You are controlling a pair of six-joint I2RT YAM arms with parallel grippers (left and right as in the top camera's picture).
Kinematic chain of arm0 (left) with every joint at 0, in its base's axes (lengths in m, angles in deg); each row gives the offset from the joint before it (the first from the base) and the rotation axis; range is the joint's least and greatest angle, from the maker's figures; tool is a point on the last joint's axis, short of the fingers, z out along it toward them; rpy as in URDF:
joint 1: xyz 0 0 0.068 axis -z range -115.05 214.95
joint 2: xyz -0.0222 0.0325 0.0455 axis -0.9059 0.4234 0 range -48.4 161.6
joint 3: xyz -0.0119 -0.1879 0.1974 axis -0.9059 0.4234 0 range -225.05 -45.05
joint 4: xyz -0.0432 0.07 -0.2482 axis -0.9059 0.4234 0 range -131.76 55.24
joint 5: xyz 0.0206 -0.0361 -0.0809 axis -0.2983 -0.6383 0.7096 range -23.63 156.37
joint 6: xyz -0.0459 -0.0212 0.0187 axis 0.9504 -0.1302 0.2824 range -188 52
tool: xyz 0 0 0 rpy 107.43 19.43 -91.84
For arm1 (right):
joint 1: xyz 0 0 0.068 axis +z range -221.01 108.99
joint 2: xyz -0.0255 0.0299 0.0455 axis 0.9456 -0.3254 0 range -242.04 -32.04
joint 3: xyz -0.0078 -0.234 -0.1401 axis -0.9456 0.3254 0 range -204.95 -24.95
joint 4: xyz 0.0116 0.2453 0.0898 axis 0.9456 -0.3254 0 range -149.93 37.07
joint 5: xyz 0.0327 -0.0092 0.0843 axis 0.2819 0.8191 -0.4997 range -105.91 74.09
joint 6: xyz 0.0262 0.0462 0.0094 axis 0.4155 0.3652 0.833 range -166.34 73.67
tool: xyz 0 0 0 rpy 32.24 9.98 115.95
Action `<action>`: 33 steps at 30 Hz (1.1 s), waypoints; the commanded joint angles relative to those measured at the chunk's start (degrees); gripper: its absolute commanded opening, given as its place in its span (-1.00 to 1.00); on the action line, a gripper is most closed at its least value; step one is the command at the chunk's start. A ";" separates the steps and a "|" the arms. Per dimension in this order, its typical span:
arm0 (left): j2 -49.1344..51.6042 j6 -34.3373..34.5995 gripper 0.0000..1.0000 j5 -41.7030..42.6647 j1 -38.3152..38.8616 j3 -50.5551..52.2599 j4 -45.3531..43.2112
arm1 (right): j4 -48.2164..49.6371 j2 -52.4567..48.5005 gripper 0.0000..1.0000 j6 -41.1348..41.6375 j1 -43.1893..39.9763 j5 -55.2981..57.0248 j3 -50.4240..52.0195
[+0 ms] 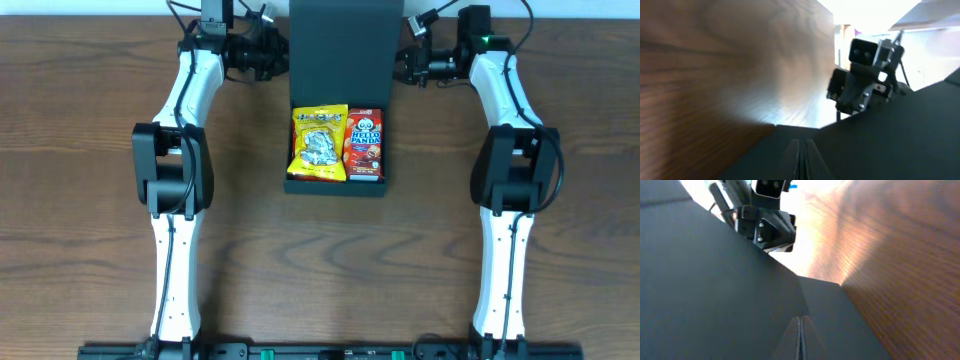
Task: Pack container
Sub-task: 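Swing the lid forward and down to close the green box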
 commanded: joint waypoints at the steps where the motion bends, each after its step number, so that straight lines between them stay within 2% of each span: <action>1: 1.14 -2.47 -0.88 6.78 0.70 0.17 0.00 | 0.02 -0.52 -0.97 -1.38 0.20 -4.94 -0.44; 11: 1.14 -2.86 -0.88 13.68 0.70 0.17 -0.04 | -0.24 -0.52 -0.97 -1.33 0.20 -8.46 -0.44; 15: 1.14 -5.31 -0.88 19.08 0.70 0.17 0.00 | -1.66 -0.52 -0.97 -1.14 0.24 -8.61 -0.44; 33: 1.14 -5.33 -0.88 19.08 0.74 0.17 1.31 | -4.85 -0.52 -0.96 -1.20 0.42 -8.61 -0.44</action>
